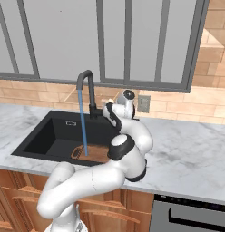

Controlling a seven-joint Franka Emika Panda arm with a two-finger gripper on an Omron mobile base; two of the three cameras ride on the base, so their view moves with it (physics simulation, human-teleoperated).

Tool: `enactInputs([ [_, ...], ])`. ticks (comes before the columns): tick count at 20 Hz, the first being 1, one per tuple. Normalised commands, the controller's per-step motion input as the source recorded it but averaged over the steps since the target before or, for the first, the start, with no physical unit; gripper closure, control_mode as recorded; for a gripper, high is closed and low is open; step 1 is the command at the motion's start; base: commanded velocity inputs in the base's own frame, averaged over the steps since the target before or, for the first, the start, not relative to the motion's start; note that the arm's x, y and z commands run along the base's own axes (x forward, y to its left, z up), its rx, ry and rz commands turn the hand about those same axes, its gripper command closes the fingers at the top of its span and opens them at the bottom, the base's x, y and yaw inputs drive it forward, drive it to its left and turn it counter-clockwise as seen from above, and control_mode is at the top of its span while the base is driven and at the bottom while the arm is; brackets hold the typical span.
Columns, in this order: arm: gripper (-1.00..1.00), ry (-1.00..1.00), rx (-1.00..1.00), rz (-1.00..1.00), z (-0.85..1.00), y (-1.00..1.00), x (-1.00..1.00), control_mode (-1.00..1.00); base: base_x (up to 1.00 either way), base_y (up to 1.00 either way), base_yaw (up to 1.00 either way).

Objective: Turn on the sink faucet with hot water and rinse the cutting board for ten seconds, then turn off the faucet. Push the cutting board to reach the water if necessary.

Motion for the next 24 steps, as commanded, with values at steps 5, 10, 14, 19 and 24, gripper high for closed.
enactInputs([
  [5,1.0,0.0,0.0,0.0,0.0,0.28,0.0,-1.0,0.0,0.0,0.0],
  [10,1.0,0.0,0.0,0.0,-0.04,0.31,-0.03,-1.0,0.0,0.0,0.0],
  [14,1.0,0.0,0.0,0.0,-0.07,0.34,-0.13,-1.0,0.0,0.0,0.0],
  [19,1.0,0.0,0.0,0.0,-0.08,0.36,-0.18,-1.0,0.0,0.0,0.0],
  [24,1.0,0.0,0.0,0.0,-0.03,0.39,-0.11,-1.0,0.0,0.0,0.0],
])
